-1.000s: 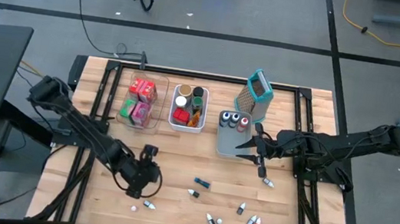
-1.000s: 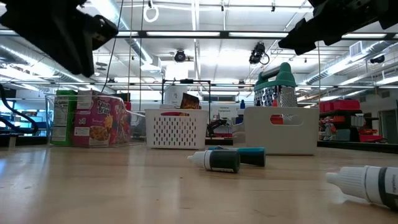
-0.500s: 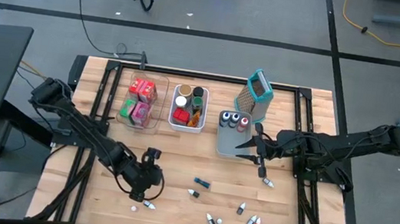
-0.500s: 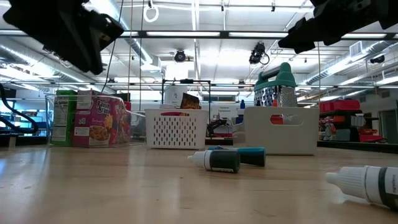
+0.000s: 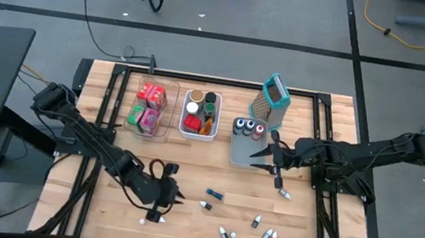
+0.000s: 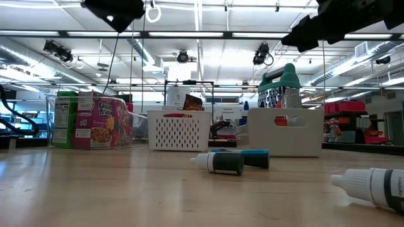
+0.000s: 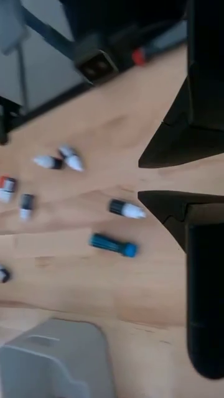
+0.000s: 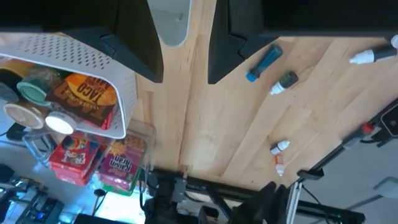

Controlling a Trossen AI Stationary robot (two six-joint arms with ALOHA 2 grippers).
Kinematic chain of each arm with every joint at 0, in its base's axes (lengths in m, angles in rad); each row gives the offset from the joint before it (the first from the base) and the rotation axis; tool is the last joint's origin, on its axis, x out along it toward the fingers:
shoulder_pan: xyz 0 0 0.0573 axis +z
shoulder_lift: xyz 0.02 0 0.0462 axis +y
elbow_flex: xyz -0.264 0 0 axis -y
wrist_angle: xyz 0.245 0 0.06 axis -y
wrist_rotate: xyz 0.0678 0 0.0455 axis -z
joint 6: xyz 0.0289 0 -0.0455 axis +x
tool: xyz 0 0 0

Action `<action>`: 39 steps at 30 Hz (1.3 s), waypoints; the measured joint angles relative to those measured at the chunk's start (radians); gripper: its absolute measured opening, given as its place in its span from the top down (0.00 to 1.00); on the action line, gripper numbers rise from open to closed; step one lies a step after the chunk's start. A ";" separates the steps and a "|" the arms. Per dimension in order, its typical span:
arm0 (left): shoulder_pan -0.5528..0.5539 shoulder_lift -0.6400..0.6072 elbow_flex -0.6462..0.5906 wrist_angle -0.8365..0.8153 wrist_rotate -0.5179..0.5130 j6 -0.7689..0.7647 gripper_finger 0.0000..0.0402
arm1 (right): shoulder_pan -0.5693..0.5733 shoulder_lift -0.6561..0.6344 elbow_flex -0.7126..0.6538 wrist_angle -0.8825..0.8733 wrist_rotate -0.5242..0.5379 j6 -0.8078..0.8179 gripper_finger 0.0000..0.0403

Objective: Pick & Place Kitchen Items
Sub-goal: Put the small blue food coloring into the gray bin

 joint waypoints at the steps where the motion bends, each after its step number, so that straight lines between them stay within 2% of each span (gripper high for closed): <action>1: 0.001 0.000 0.000 0.016 0.000 0.000 0.81 | 0.000 0.000 0.000 0.007 0.000 0.000 0.67; 10: 0.002 0.000 0.000 0.054 -0.161 0.000 0.81 | 0.000 0.000 0.000 0.018 0.000 -0.002 0.67; 33: 0.002 0.000 0.000 0.069 -0.155 0.000 0.81 | 0.000 0.000 0.000 0.019 0.000 -0.030 0.67; 39: 0.002 -0.001 0.001 0.089 -0.224 0.091 0.81 | 0.000 0.000 0.000 0.054 0.000 -0.021 0.67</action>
